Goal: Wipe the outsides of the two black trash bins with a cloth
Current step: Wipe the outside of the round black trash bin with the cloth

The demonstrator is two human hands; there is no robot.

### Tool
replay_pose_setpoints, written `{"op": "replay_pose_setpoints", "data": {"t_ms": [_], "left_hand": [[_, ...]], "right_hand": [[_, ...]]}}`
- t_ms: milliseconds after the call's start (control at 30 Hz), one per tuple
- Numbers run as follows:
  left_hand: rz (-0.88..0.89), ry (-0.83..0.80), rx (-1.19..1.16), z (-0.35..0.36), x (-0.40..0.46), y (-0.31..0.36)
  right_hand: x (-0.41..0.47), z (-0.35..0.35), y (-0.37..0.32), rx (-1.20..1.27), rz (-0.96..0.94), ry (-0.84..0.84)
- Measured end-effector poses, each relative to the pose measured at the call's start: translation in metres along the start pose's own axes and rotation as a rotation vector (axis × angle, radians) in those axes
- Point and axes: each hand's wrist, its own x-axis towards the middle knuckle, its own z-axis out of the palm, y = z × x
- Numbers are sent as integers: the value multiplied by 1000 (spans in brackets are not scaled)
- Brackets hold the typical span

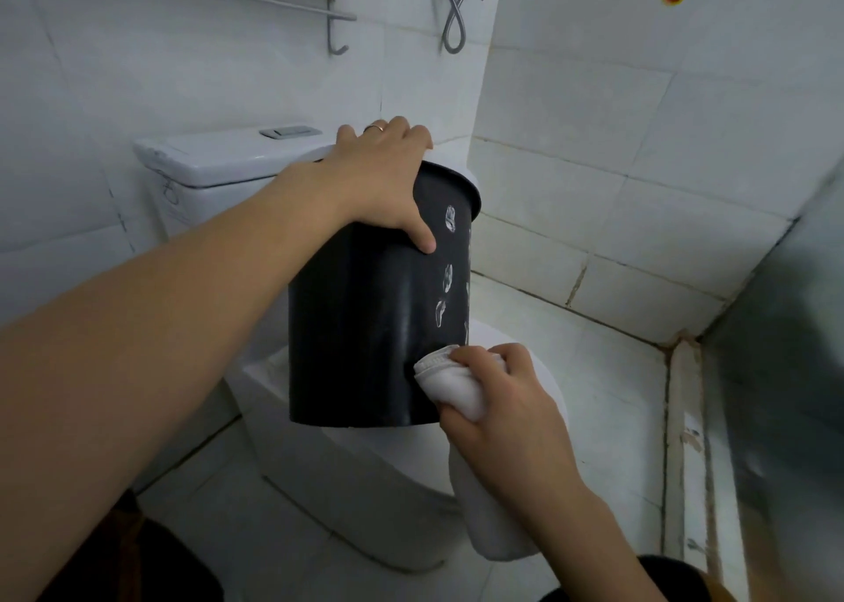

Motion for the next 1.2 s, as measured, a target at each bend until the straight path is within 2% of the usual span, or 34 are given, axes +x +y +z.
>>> {"op": "replay_pose_setpoints", "data": {"t_ms": [100,367,567,700,833,933,1067,1200], "left_hand": [[4,-2,-5,-2,-3,1],[-39,-16,-59,-7,-7,-7],[-57,-22,-66,-7,-7,-7],[-53,-26,-72,-7,-6,-7],[-56,-25,-74,-7,-6,-9],[-53,-24,-68,-6,-5,-8],[-45,-18,-70,-6,-5,-7],[-50,-15,-66,-6,-5,-7]], "right_hand": [[2,-1,0,-17,24,12],[-11,-7,4,-100,58,-119],[-6,-10,3,-144,36,-2],[-6,-2,-4,-181,37,-65],[-6,-7,6,-233,95,-40],[-9,-11,1,-217,46,30],[-18,0,-16,-254,-44,-9],[-16,2,-9,-303,1,-6]]}}
